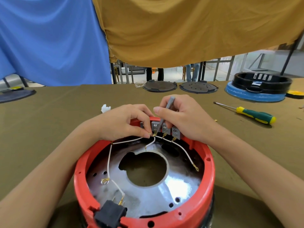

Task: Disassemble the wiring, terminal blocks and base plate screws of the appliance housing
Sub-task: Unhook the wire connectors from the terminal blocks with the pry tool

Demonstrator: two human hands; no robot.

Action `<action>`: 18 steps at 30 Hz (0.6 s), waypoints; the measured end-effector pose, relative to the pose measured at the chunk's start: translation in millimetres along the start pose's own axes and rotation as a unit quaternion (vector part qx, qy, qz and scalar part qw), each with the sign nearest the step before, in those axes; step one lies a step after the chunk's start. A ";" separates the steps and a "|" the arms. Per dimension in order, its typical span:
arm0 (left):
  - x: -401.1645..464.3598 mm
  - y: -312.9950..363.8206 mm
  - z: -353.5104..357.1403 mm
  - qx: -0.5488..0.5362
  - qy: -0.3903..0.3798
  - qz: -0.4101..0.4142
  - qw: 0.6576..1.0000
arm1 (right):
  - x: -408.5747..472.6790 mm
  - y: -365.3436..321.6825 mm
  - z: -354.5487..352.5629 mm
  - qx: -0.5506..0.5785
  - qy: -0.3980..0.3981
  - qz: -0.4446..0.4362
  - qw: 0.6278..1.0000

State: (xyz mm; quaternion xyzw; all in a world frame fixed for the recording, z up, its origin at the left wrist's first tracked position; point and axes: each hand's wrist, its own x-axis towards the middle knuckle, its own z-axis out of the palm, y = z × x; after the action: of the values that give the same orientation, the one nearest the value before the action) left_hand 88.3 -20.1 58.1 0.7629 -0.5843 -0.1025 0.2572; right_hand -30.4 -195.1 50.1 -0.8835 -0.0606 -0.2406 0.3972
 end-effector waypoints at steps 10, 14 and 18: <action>-1.4 1.4 -0.9 0.021 0.017 0.000 1.000 | -1.5 3.2 0.8 0.067 0.049 0.002 0.997; -4.7 4.3 -2.7 0.030 0.052 -0.001 0.998 | -2.1 3.4 0.9 0.073 0.048 -0.004 0.996; -11.0 6.8 -6.4 0.056 0.062 -0.009 0.996 | -2.9 3.2 1.3 0.067 0.041 -0.007 0.997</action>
State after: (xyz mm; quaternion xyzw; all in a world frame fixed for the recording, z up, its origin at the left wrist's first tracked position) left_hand 82.2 -9.3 65.4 0.7861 -0.5652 -0.0247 0.2490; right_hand -31.4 -196.0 45.9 -0.8440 -0.0665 -0.2753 0.4555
